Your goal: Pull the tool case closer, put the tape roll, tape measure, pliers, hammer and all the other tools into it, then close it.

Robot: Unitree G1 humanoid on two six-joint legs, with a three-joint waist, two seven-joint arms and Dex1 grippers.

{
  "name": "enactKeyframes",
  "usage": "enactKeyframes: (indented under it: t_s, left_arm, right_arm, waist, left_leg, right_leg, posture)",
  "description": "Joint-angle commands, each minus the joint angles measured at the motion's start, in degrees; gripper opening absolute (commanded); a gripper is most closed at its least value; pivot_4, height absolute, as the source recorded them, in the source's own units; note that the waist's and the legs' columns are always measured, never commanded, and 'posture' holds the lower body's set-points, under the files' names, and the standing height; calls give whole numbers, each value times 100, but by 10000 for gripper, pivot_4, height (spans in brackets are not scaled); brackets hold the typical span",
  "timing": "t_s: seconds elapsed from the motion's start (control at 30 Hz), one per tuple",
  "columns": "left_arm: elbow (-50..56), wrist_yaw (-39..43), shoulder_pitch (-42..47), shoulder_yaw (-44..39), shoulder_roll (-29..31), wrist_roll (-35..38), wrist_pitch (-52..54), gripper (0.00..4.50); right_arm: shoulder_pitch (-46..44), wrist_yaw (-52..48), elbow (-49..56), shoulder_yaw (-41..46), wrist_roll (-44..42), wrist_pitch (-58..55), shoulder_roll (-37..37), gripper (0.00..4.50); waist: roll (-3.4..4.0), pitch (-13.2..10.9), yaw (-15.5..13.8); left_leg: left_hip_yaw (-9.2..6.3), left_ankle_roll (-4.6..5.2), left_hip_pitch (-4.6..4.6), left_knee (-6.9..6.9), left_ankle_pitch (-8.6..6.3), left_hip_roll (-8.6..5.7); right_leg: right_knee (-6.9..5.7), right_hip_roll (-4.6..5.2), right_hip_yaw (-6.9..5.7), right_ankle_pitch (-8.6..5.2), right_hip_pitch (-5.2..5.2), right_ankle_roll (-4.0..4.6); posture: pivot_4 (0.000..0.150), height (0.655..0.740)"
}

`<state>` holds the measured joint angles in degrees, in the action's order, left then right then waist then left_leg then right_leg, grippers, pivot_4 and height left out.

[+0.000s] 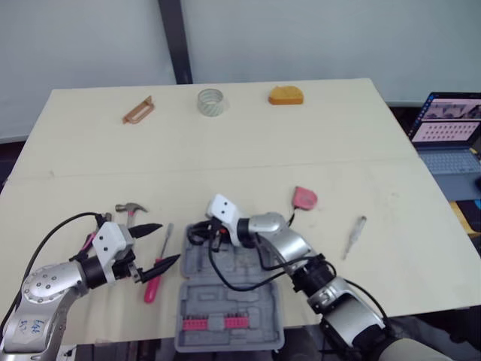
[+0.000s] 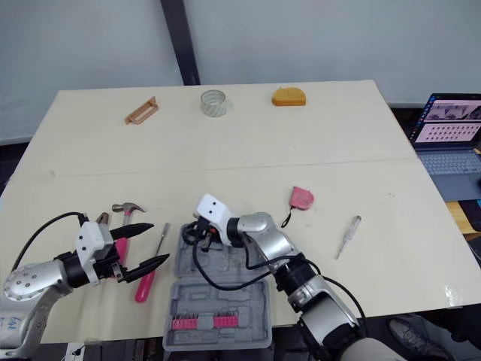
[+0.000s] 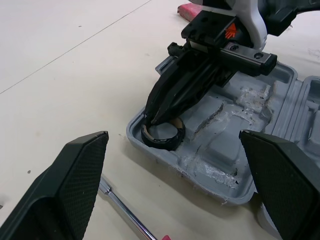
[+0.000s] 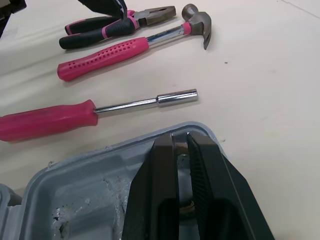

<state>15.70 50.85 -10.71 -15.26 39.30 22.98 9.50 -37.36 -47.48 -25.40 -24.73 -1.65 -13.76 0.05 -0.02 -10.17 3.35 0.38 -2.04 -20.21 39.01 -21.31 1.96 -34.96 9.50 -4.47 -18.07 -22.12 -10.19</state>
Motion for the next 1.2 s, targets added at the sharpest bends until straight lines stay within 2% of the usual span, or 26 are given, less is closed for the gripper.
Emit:
enactKeyframes:
  t_s: [0.03,0.43,1.2]
  left_arm:
    - [141,-5,-45,-86,7,43,-69,45000]
    - [110,-18,-65,-108,8,34,-76,45000]
    - [-7,-2,-42,-120,11,32,-140,45000]
  right_arm:
    - [-94,43,-63,40,-4,166,171,4819]
    - [-131,51,-400,-2,236,502,236,4819]
    - [-53,-192,262,-63,268,463,42,4819]
  waist:
    - [0,0,3]
    - [0,0,6]
    - [1,0,6]
  left_leg:
    - [0,0,0,0,0,0]
    - [0,-1,0,0,0,1]
    - [1,-1,0,0,0,1]
  right_leg:
    - [-1,0,0,0,0,0]
    - [-1,0,0,0,-1,0]
    - [-4,0,0,0,-4,0]
  posture:
    - [1500,7400]
    - [1500,7400]
    - [1500,7400]
